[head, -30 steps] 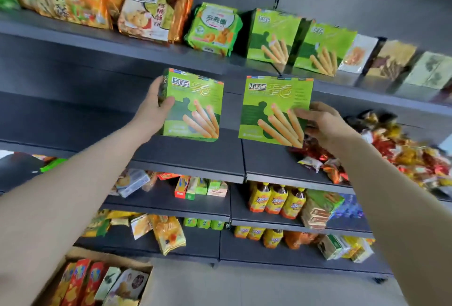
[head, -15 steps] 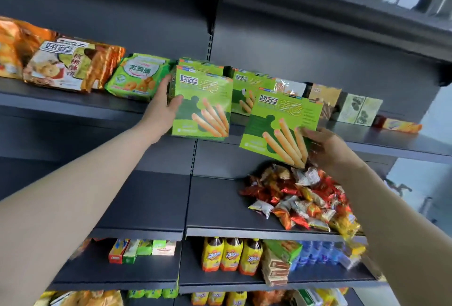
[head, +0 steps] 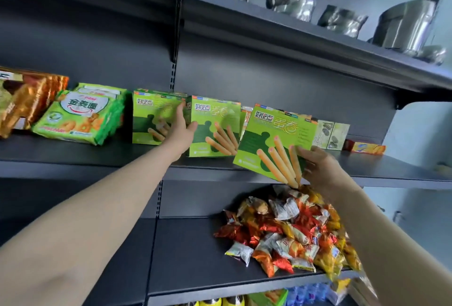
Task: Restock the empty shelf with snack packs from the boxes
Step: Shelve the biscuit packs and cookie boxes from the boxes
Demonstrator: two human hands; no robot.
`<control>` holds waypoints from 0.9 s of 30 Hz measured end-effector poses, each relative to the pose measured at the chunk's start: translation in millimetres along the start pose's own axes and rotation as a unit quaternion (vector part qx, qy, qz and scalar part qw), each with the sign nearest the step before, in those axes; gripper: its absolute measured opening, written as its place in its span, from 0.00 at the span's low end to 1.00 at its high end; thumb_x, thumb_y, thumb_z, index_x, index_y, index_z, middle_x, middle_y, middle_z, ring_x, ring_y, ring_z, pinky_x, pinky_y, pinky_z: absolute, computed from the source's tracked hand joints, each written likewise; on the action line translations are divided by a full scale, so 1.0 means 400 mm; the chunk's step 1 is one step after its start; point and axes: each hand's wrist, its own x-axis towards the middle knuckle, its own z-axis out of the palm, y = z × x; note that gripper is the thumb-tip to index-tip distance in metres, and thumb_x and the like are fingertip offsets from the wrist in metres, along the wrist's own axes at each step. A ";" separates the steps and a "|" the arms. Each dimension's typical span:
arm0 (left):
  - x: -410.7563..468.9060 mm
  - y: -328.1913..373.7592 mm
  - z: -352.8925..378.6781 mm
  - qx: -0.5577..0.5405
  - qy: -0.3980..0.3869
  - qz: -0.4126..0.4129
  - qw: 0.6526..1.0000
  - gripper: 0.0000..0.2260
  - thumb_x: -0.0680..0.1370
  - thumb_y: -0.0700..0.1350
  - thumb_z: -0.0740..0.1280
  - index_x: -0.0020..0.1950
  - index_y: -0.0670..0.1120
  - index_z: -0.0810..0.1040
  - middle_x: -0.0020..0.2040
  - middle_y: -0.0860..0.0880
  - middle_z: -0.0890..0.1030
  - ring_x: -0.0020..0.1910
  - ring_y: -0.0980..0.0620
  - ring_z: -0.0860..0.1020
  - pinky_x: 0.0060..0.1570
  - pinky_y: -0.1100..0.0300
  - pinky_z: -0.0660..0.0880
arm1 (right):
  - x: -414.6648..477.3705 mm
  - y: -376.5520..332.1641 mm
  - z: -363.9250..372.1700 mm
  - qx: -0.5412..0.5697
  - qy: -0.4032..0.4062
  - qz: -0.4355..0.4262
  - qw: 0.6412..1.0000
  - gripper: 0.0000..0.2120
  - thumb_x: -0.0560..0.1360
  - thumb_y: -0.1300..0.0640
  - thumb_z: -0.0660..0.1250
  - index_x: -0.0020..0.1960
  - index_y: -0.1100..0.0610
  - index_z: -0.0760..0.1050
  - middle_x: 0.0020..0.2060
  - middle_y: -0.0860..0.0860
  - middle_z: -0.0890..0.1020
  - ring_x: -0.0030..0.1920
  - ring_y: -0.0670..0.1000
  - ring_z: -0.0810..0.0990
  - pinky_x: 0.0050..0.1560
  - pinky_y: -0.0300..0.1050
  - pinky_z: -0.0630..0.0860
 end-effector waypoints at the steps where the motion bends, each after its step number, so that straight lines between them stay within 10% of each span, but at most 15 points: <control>1: -0.008 0.013 0.016 -0.004 -0.016 0.010 1.000 0.26 0.85 0.43 0.57 0.80 0.54 0.50 0.79 0.42 0.54 0.77 0.41 0.50 0.67 0.56 0.46 | 0.012 -0.002 0.002 -0.002 0.007 -0.007 1.000 0.06 0.81 0.60 0.63 0.46 0.56 0.76 0.35 0.48 0.83 0.36 0.47 0.80 0.44 0.44 0.71; 9: 0.098 -0.048 0.062 0.041 -0.062 0.031 0.997 0.31 0.83 0.42 0.61 0.81 0.57 0.49 0.78 0.46 0.62 0.72 0.41 0.67 0.66 0.50 0.66 | 0.087 0.018 0.056 0.004 0.012 -0.017 1.000 0.06 0.81 0.61 0.63 0.45 0.56 0.74 0.32 0.45 0.82 0.33 0.44 0.79 0.40 0.43 0.72; 15: 0.091 -0.086 -0.005 0.115 -0.052 0.033 0.991 0.20 0.84 0.47 0.58 0.75 0.61 0.63 0.76 0.45 0.64 0.77 0.34 0.55 0.75 0.39 0.43 | 0.144 0.056 0.156 0.038 -0.015 0.006 0.999 0.03 0.78 0.62 0.67 0.52 0.59 0.75 0.41 0.49 0.84 0.44 0.50 0.80 0.46 0.46 0.73; 20: 0.035 -0.113 -0.131 0.040 0.005 0.098 0.994 0.15 0.83 0.39 0.59 0.68 0.49 0.76 0.57 0.52 0.79 0.53 0.49 0.81 0.58 0.50 0.79 | 0.168 0.072 0.291 0.036 -0.061 0.005 0.997 0.13 0.77 0.61 0.69 0.61 0.57 0.74 0.55 0.54 0.84 0.54 0.52 0.82 0.54 0.49 0.75; 27: 0.004 -0.168 -0.305 0.042 0.053 0.048 0.997 0.13 0.83 0.48 0.59 0.64 0.51 0.77 0.58 0.50 0.81 0.57 0.46 0.80 0.59 0.44 0.78 | 0.165 0.083 0.511 -0.007 -0.111 -0.024 0.993 0.35 0.67 0.51 0.76 0.70 0.58 0.69 0.59 0.54 0.82 0.59 0.54 0.81 0.61 0.52 0.77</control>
